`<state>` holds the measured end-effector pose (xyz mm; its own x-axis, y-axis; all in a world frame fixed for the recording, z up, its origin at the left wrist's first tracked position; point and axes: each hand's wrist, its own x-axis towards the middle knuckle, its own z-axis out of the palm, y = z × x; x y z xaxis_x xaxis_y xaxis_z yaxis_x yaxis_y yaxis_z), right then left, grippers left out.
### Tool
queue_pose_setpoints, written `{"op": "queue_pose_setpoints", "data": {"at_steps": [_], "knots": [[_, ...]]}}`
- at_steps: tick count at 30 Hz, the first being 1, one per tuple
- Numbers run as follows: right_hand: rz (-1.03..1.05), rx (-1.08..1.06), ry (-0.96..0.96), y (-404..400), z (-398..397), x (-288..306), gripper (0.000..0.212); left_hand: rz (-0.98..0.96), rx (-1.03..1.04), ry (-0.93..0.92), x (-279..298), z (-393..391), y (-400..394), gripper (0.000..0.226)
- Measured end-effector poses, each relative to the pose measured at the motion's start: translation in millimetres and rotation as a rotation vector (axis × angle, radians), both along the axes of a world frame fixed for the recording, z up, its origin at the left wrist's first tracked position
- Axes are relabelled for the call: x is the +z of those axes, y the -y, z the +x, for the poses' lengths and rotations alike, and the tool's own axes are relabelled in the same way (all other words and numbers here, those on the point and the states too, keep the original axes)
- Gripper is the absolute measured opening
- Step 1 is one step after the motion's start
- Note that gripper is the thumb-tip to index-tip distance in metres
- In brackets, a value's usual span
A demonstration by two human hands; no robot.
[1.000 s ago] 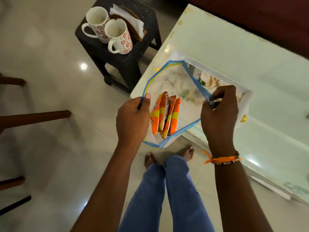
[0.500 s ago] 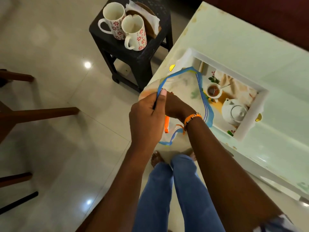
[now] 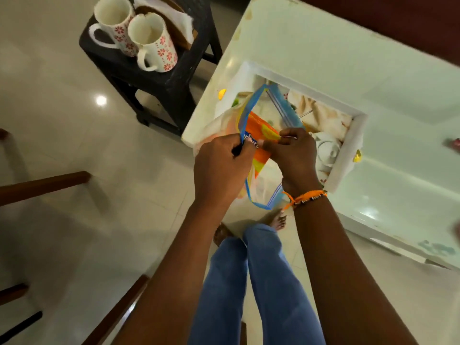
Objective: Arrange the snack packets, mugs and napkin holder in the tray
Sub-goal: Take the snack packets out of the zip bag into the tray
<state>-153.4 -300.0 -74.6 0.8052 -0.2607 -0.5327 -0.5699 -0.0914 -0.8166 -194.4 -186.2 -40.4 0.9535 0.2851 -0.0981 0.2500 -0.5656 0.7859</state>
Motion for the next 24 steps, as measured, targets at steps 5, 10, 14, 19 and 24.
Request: {"op": "queue_pose_setpoints", "data": {"at_steps": [5,10,14,19,24], "knots": [[0.183,0.012,-0.042,48.1,-12.1,14.6,0.019,0.045,-0.076,-0.031,-5.8,7.5,33.3,0.044],[0.545,-0.259,0.077,110.7,-25.1,22.8,0.018,0.063,-0.121,-0.048,-15.9,13.5,55.9,0.041],[0.638,-0.45,0.149,148.0,-37.1,17.0,0.02,0.096,-0.145,-0.052,-21.3,17.5,67.1,0.042],[0.665,-0.613,0.167,170.8,-46.4,-12.0,0.019,0.028,-0.143,-0.045,-26.5,20.0,74.3,0.047],[0.642,-0.618,-0.002,156.2,-45.1,-60.0,0.027,-0.127,-0.096,-0.037,-28.7,19.8,71.9,0.041]]}}
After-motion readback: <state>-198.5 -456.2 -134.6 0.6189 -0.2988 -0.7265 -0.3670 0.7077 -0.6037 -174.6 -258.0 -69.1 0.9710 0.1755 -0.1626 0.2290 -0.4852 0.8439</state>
